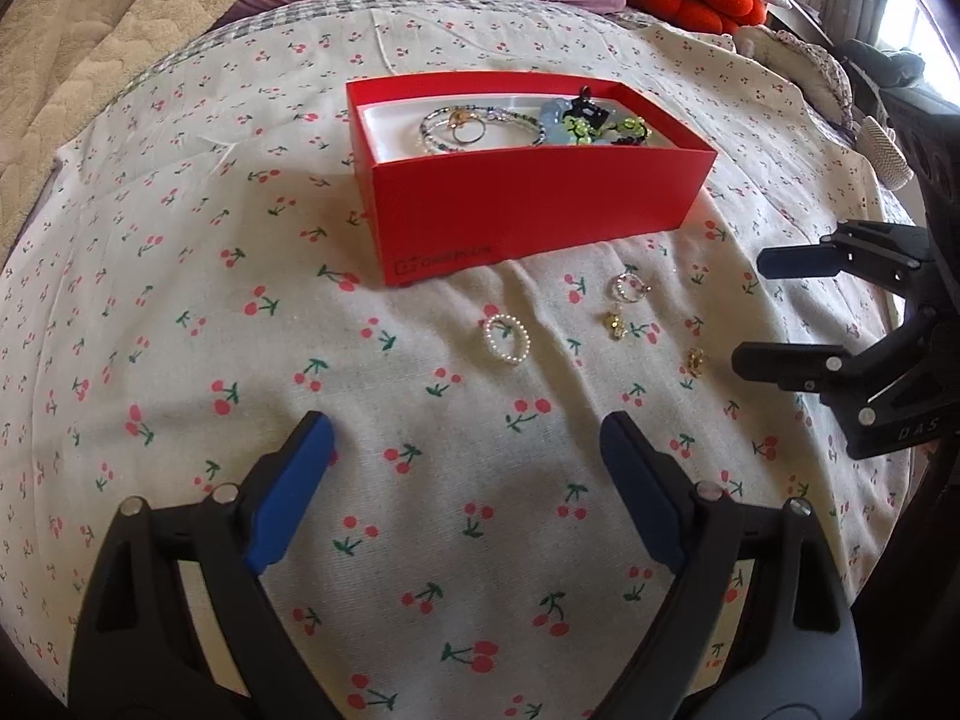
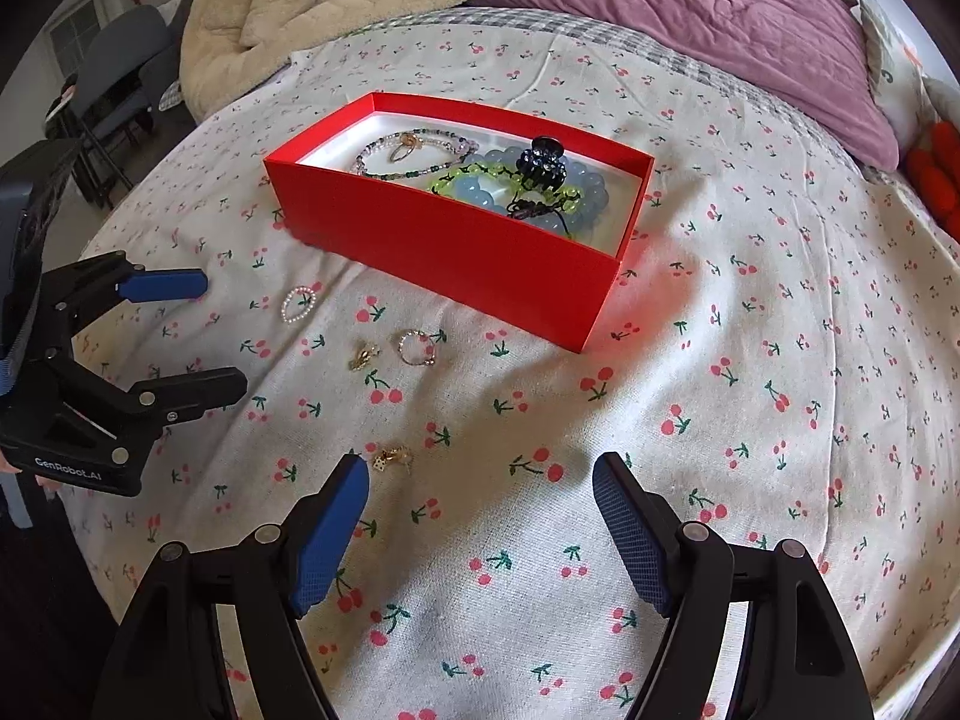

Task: Organize jewelry
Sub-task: 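Move left tool to the pearl ring and close on it, then hold pearl ring in left tool while right tool grasps a small ring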

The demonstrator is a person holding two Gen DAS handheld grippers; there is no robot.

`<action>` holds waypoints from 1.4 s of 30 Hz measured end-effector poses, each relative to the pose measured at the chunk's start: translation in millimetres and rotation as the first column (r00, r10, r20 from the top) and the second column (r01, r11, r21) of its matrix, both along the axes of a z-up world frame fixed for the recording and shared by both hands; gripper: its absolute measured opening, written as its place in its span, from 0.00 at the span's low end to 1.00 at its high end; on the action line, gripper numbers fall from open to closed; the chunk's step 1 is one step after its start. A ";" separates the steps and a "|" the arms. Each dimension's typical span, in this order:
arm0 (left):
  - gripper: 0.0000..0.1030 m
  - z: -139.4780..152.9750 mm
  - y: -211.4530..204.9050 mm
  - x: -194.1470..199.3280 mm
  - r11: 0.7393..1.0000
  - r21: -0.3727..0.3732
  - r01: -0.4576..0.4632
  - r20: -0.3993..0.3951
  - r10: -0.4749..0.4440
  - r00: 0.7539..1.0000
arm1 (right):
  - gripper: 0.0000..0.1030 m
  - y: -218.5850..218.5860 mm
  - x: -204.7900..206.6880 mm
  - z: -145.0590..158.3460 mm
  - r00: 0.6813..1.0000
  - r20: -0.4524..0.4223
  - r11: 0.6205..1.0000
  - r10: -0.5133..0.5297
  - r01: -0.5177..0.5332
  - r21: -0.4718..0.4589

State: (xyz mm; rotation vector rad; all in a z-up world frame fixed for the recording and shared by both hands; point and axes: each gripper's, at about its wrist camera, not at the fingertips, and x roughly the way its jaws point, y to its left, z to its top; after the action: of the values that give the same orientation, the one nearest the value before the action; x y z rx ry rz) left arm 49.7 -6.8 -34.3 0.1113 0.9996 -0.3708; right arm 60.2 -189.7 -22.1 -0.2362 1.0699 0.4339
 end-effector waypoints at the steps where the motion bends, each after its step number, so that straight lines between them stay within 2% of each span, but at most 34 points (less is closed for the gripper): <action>1: 0.79 0.1 -1.8 1.0 1.000 -0.009 0.011 0.000 -0.011 1.000 | 0.76 0.9 0.6 -0.4 1.000 0.000 1.000 0.002 -0.002 -0.001; 4: 0.64 -2.4 -6.5 5.5 0.999 -0.036 0.038 -0.011 -0.039 0.999 | 0.76 2.3 1.2 -0.9 1.000 0.004 1.000 0.008 -0.008 0.004; 7: 0.53 -5.5 -10.9 8.7 0.998 -0.044 0.055 -0.008 -0.055 0.998 | 0.76 3.4 4.1 -0.5 1.000 0.006 1.000 0.010 -0.010 0.012; 16: 0.33 -9.8 -16.5 19.4 0.995 -0.072 0.065 -0.023 -0.067 0.997 | 0.76 5.7 12.8 -5.3 1.000 0.004 1.000 0.019 -0.019 0.021; 26: 0.23 -11.1 -19.0 24.5 0.996 -0.066 0.066 -0.019 -0.067 0.998 | 0.76 10.3 17.5 -7.1 1.000 0.003 0.999 0.028 -0.028 0.017; 27: 0.20 -11.0 -18.9 24.9 0.996 -0.061 0.065 -0.017 -0.066 0.998 | 0.76 10.9 17.7 -7.2 1.000 0.003 0.999 0.029 -0.029 0.017; 28: 0.13 -11.1 -19.0 25.8 0.997 -0.052 0.061 -0.013 -0.061 0.998 | 0.76 11.6 17.9 -7.3 1.000 0.004 0.999 0.029 -0.029 0.016; 34: 0.04 -10.8 -12.9 27.2 0.998 -0.052 0.031 -0.015 -0.032 0.999 | 0.76 13.6 17.7 -7.5 1.000 0.007 0.999 0.031 -0.031 0.011; 42: 0.03 -5.2 -0.3 26.3 0.998 -0.049 -0.031 -0.032 0.030 0.999 | 0.76 13.2 20.8 -4.5 0.999 0.035 0.999 0.027 -0.028 0.027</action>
State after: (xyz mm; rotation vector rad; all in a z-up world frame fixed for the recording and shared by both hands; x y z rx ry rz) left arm 76.0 -7.1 -39.6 0.0460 1.0211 -0.3700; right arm 80.9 -176.5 -26.6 -0.2337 1.0269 0.4677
